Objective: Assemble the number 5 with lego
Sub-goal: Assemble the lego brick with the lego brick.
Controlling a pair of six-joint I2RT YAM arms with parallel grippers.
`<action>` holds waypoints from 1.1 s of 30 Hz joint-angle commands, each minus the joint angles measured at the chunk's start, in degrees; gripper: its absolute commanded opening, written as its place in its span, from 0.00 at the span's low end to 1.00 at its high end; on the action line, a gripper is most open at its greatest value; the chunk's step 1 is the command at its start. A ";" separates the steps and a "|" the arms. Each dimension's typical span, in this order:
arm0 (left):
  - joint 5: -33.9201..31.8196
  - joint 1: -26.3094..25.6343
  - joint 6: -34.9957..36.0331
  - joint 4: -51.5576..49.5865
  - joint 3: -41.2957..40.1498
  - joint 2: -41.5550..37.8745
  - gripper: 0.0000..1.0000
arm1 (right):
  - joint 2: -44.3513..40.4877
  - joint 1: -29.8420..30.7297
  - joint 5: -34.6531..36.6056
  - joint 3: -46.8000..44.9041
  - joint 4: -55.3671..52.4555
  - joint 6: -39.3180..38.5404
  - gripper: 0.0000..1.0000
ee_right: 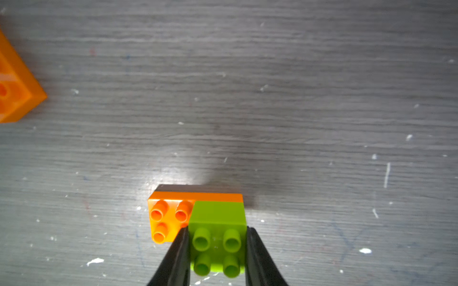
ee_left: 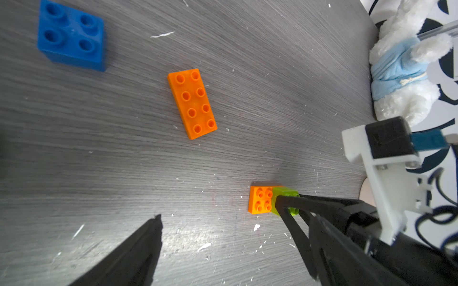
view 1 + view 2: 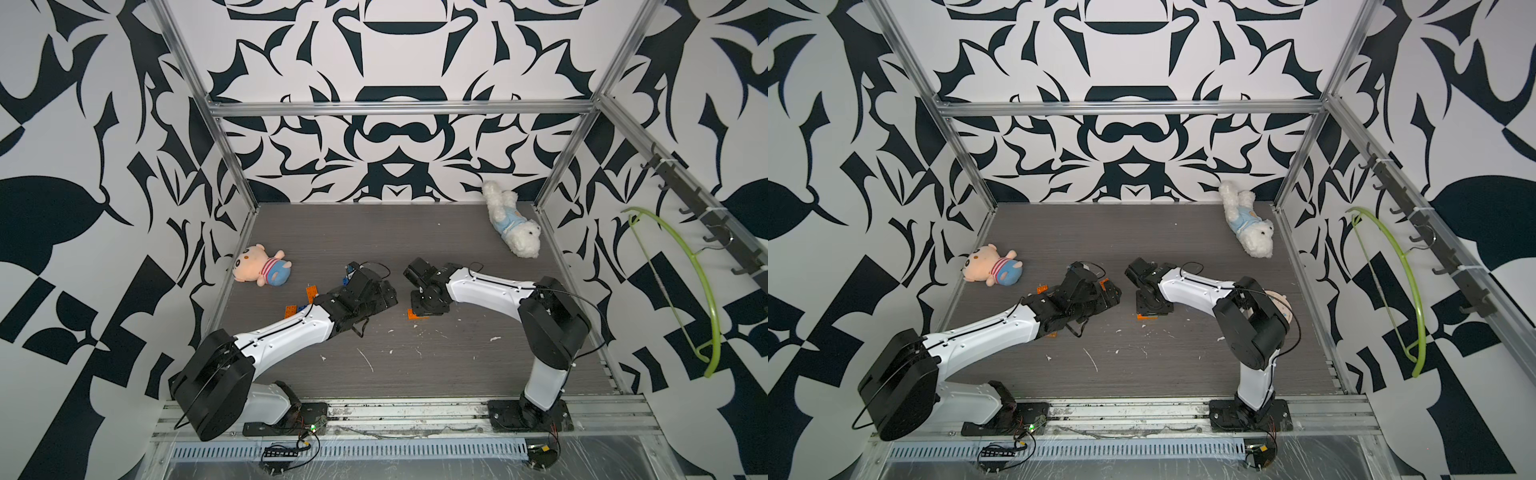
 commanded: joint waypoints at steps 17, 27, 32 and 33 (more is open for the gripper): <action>-1.21 1.24 3.52 -2.63 1.68 -2.13 0.99 | -5.54 -0.60 -0.17 2.83 -4.27 -0.84 0.65; 3.47 11.67 8.78 -9.36 0.09 -8.96 0.99 | -7.48 -0.44 -8.53 4.73 4.86 -3.40 0.67; 3.70 14.87 9.18 -11.29 -1.92 -13.41 0.99 | -1.40 1.41 -9.20 11.31 4.14 -4.45 0.68; 3.84 15.42 9.13 -11.61 -2.46 -14.10 0.99 | -0.02 1.82 -9.34 12.92 3.65 -4.64 0.68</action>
